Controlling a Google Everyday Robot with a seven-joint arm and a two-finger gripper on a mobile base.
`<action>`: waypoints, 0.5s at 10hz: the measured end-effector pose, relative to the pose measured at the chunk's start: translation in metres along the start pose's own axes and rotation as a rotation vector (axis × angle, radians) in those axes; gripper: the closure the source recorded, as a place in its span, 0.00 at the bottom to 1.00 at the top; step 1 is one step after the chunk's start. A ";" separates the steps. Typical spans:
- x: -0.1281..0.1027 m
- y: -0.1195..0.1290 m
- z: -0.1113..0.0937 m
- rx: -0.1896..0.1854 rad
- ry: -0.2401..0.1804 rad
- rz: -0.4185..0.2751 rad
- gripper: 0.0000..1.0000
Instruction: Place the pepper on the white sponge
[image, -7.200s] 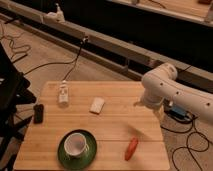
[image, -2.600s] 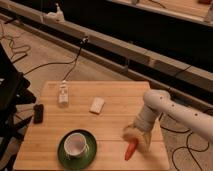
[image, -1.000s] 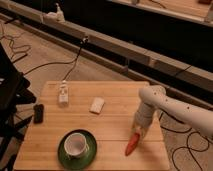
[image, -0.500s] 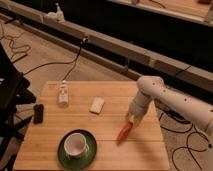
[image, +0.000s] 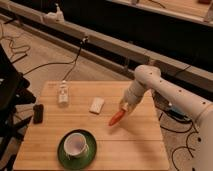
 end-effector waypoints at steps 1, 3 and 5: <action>0.002 0.002 0.001 0.001 0.001 -0.004 1.00; -0.001 -0.001 0.000 0.001 0.000 0.001 1.00; 0.001 0.001 0.001 0.002 0.000 -0.003 1.00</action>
